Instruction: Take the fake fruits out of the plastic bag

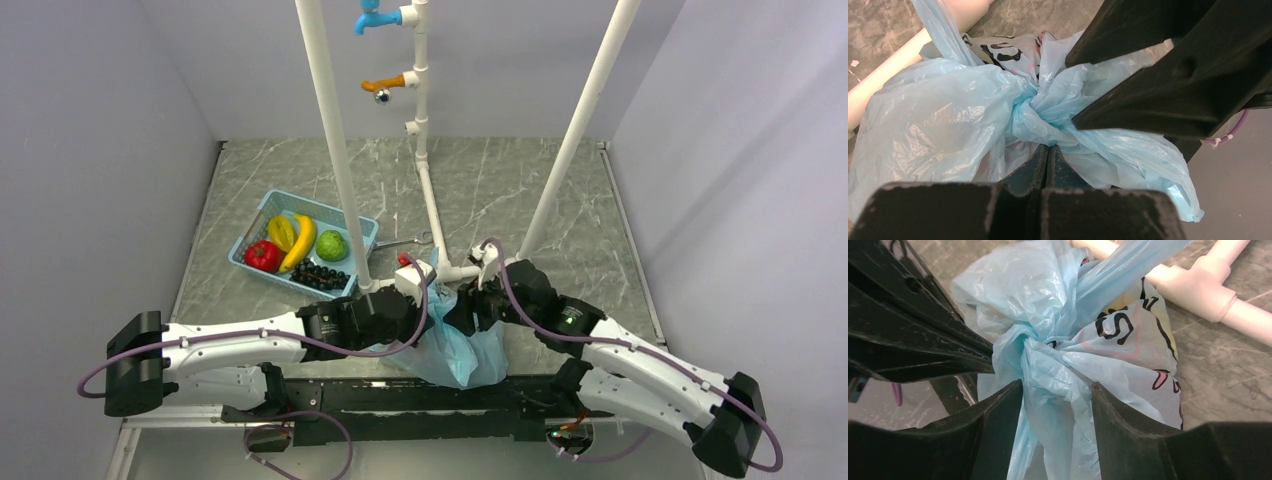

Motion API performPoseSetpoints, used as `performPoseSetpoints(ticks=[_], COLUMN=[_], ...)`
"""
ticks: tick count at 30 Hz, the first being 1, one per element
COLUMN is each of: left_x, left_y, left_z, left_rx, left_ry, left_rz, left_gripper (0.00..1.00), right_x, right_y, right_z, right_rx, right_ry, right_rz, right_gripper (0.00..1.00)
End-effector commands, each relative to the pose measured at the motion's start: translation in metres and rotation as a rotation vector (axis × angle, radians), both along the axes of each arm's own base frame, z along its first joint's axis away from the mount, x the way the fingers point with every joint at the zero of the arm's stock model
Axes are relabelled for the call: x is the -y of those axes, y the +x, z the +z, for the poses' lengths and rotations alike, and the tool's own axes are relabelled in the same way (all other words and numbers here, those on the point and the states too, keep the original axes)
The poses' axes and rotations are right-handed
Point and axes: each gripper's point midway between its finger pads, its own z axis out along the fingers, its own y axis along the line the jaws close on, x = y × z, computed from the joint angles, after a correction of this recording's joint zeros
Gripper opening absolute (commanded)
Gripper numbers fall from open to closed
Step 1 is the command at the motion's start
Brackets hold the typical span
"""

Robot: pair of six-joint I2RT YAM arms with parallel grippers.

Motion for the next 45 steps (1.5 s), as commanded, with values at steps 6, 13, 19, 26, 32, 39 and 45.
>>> performPoseSetpoints(ticks=[6, 13, 19, 26, 32, 39, 45], left_x=[0.003, -0.026, -0.022, -0.018, -0.033, -0.044, -0.028], left_y=[0.009, 0.009, 0.001, 0.006, 0.032, 0.055, 0.061], left_z=[0.022, -0.003, 0.007, 0.065, 0.087, 0.072, 0.058], left_rx=[0.013, -0.055, -0.091, -0.017, 0.049, 0.022, -0.014], left_ry=[-0.042, 0.007, -0.037, -0.001, 0.04, 0.053, 0.049], left_rz=[0.066, 0.186, 0.159, 0.109, 0.137, 0.088, 0.039], left_gripper=[0.0, 0.0, 0.02, 0.65, 0.85, 0.91, 0.92], right_x=[0.011, 0.032, 0.016, -0.001, -0.012, -0.01, -0.006], right_y=[0.041, 0.045, 0.034, 0.019, 0.015, 0.022, 0.019], right_z=[0.016, 0.054, 0.058, 0.045, 0.043, 0.047, 0.053], right_rx=[0.146, 0.221, 0.21, 0.229, 0.228, 0.241, 0.252], right_ry=[-0.079, 0.087, 0.103, 0.059, 0.141, 0.184, 0.178], right_rz=[-0.297, -0.416, -0.3, -0.122, -0.086, -0.143, -0.138], right_gripper=[0.38, 0.08, 0.1, 0.13, 0.18, 0.18, 0.19])
